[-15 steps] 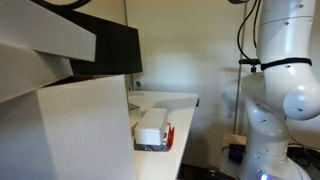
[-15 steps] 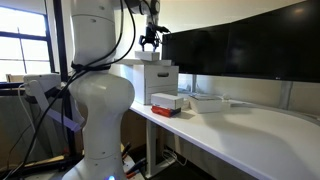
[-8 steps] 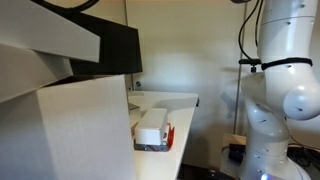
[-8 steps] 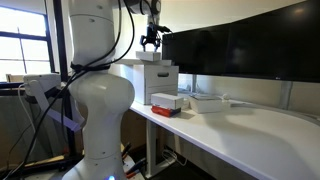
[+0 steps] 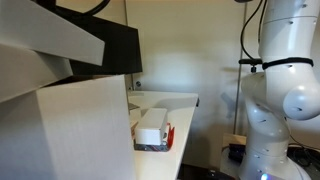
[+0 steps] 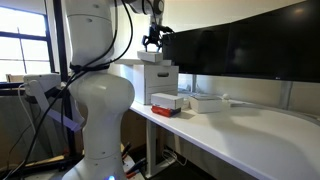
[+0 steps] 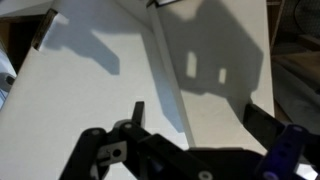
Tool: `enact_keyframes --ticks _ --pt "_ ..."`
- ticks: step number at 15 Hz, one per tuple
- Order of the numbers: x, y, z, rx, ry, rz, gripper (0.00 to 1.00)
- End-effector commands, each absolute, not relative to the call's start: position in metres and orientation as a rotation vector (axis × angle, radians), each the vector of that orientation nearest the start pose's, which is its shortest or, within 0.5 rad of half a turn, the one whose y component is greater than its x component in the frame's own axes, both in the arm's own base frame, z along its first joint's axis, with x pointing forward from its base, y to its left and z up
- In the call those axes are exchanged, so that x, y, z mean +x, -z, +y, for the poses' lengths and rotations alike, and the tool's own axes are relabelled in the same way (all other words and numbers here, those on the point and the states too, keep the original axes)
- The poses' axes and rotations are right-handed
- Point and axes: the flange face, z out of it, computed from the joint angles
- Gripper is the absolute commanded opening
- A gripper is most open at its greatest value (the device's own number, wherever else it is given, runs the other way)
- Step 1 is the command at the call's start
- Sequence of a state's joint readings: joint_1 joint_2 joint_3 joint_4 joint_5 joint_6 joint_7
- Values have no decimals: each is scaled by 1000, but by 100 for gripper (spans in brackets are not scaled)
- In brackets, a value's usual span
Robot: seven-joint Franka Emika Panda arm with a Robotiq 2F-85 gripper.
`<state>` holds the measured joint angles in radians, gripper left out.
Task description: Remove the white box from the top of the storage box.
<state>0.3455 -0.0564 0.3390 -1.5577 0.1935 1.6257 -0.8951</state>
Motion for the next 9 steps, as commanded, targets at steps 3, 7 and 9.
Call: enact_keyframes --ticks 3,7,9 --pt "403 -658 346 2397 -268 2302 100" --pt "402 -656 339 2429 -289 2292 100" --pt "402 -654 337 2450 -313 2282 100"
